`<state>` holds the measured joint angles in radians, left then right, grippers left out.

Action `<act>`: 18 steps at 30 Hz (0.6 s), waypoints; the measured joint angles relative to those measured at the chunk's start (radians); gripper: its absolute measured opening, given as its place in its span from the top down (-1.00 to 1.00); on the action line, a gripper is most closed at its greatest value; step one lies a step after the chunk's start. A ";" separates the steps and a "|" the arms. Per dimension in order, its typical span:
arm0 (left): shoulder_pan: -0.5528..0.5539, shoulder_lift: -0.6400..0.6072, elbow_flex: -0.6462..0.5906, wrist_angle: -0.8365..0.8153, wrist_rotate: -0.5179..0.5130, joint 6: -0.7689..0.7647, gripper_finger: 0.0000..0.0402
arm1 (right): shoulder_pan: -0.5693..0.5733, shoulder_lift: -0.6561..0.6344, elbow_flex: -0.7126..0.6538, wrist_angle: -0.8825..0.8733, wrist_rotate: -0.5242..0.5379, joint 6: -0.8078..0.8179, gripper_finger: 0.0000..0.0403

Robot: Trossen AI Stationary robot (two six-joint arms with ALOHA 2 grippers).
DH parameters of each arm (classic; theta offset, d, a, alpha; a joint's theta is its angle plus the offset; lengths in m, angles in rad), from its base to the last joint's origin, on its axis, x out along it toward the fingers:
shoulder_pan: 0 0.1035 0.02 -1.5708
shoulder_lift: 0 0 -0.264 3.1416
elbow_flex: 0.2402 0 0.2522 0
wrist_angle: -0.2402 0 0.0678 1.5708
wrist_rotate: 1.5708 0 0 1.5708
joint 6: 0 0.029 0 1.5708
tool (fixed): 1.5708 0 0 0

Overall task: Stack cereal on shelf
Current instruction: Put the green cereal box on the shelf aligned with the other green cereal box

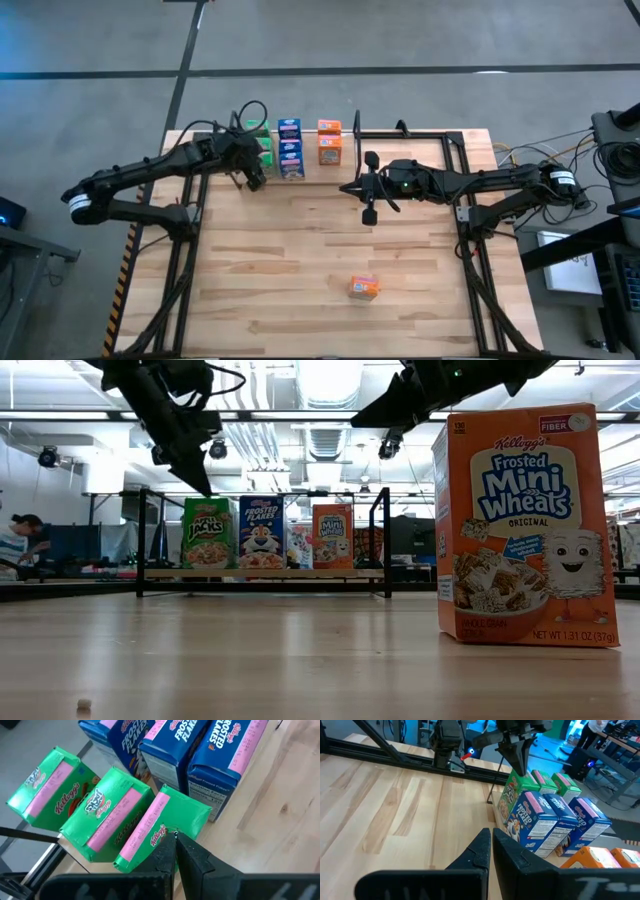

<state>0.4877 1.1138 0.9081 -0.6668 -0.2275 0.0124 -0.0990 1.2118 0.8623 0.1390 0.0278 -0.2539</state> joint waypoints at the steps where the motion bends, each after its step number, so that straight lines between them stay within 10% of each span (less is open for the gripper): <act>1: 0.000 0.001 0.000 -0.003 0.000 -0.008 1.00 | 0.000 0.000 0.000 0.000 0.000 0.000 0.96; 18: 0.000 -0.002 0.040 -0.062 -0.002 -0.044 1.00 | 0.000 0.000 0.000 0.000 0.000 -0.001 0.96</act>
<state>0.4881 1.1114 0.9485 -0.7291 -0.2291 -0.0318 -0.0990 1.2118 0.8623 0.1389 0.0277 -0.2546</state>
